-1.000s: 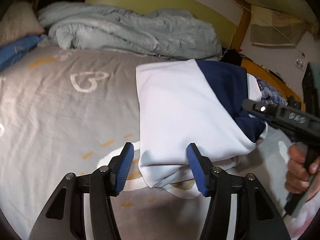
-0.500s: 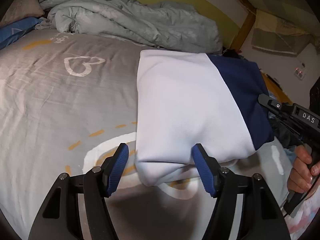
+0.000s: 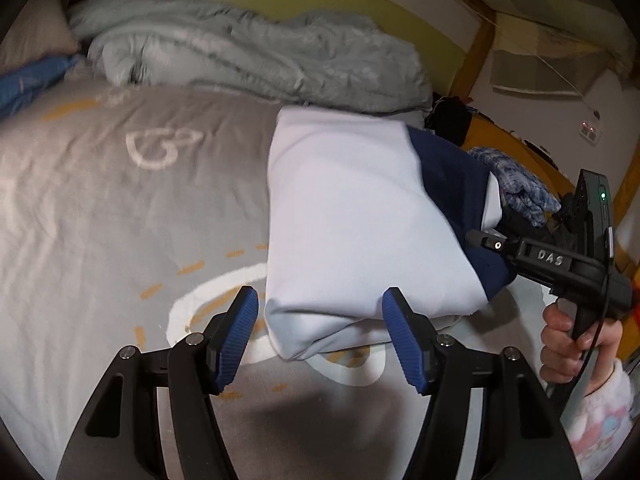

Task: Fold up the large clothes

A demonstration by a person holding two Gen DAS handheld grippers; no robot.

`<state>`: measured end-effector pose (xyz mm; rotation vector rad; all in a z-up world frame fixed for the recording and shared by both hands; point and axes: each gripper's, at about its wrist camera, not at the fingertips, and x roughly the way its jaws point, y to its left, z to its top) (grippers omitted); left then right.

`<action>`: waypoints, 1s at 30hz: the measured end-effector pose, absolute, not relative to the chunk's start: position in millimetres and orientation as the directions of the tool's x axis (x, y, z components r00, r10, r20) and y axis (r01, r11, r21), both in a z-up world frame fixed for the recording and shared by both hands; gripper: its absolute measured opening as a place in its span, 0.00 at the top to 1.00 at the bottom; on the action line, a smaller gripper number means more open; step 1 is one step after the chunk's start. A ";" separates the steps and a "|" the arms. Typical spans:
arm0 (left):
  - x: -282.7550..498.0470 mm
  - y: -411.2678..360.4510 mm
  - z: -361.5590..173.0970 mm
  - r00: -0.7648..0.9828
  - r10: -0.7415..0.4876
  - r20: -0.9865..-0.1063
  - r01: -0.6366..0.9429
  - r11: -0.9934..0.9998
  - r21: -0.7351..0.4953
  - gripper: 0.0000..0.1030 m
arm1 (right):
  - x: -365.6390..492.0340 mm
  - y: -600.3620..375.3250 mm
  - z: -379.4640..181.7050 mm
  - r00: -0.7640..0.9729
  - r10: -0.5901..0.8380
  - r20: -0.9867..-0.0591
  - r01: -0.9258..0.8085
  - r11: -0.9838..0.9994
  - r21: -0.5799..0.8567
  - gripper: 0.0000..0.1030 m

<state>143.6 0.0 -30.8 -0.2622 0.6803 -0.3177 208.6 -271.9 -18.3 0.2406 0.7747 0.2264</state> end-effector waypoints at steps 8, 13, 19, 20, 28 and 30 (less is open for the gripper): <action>133.4 4.2 -0.6 0.774 -0.355 -0.524 0.211 0.925 -0.315 0.30 | 189.1 -274.9 4.4 0.736 0.279 -0.617 -0.145 0.955 0.259 0.50; 128.9 1.8 10.5 0.794 -0.326 -0.514 0.207 0.939 -0.276 0.23 | 176.8 -268.0 24.8 0.779 0.203 -0.593 -0.124 0.977 0.171 0.37; 125.3 -3.2 23.6 0.818 -0.288 -0.498 0.201 0.954 -0.221 0.16 | 163.0 -266.1 44.7 0.814 0.191 -0.548 -0.134 0.981 0.143 0.28; 125.1 -3.0 26.8 0.822 -0.285 -0.493 0.201 0.955 -0.217 0.13 | 160.9 -265.7 47.7 0.819 0.191 -0.541 -0.137 0.981 0.138 0.27; 128.7 -4.7 50.6 0.845 -0.270 -0.462 0.201 0.960 -0.194 0.01 | 155.3 -268.2 54.9 0.829 0.193 -0.525 -0.142 0.980 0.137 0.10; 132.5 -6.2 53.0 0.841 -0.269 -0.469 0.199 0.960 -0.195 0.01 | 155.3 -269.6 54.2 0.831 0.188 -0.524 -0.135 0.981 0.137 0.10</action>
